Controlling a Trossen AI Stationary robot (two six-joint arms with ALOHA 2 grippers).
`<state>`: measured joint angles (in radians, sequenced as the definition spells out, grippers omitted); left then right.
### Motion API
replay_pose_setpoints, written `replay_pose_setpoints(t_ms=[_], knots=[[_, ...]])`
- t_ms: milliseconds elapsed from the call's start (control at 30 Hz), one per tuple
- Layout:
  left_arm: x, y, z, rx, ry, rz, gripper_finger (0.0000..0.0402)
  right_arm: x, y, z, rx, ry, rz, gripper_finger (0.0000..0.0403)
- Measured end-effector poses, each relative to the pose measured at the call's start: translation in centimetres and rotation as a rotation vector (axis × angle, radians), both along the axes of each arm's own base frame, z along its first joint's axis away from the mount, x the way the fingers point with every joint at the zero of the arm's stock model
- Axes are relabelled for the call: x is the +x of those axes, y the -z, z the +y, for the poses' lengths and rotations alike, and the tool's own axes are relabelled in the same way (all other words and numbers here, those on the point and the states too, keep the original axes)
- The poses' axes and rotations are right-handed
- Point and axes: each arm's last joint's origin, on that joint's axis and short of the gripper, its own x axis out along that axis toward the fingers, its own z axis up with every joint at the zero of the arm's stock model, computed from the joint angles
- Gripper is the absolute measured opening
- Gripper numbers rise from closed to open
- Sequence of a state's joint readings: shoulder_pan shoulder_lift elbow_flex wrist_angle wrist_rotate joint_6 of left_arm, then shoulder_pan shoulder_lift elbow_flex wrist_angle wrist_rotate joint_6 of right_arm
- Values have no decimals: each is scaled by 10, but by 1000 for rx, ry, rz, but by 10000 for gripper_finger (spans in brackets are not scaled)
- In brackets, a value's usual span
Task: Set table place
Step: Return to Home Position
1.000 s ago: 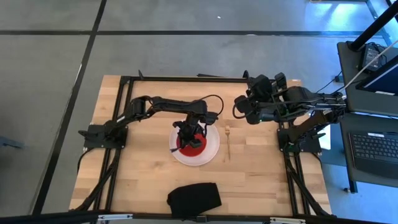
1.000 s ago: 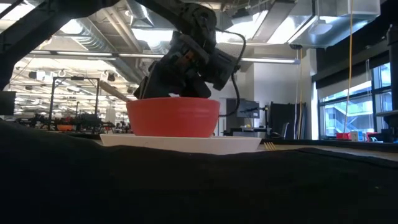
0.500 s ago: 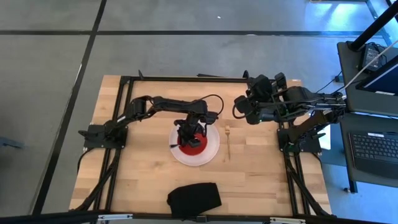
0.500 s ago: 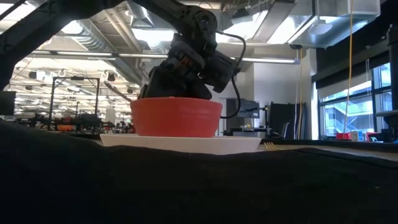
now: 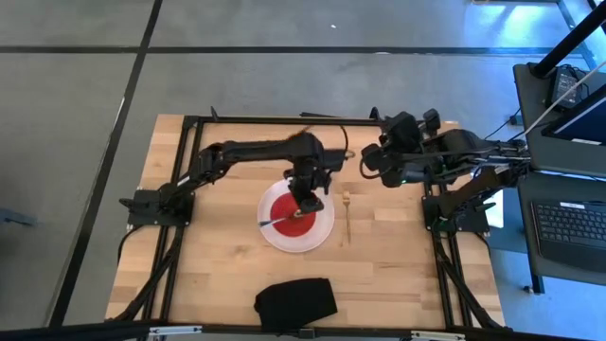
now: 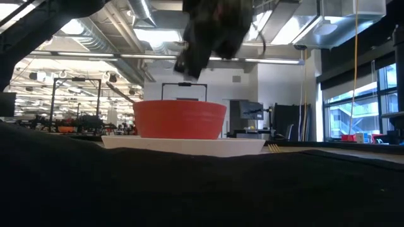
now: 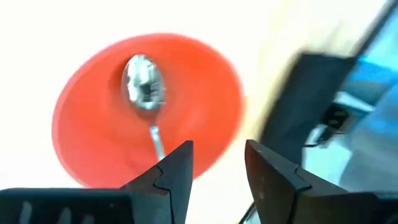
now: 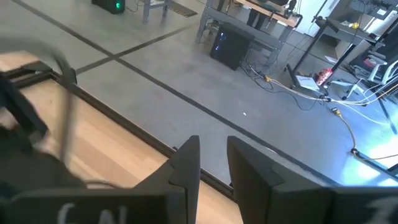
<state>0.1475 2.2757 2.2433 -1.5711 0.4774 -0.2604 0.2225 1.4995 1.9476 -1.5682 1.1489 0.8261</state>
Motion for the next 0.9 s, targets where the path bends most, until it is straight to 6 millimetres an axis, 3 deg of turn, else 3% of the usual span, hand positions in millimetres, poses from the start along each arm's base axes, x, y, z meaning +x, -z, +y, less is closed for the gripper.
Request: replay_pose_setpoints(t_ms=[133,367,567,800,900], knots=[[-5,-49,1,75,-3,-182,133,-22,-11,1,39,-34,-60,85],[-69,-134,0,433,-61,-328,120,-64,-20,8,126,-140,-153,85],[-161,-219,-26,487,-46,-612,111,-94,8,16,143,-231,-146,85],[-280,-277,-48,569,-283,-877,104,-107,58,30,47,-258,-358,85],[-313,-289,-54,557,-339,-1022,101,-101,75,38,78,-266,-459,85]])
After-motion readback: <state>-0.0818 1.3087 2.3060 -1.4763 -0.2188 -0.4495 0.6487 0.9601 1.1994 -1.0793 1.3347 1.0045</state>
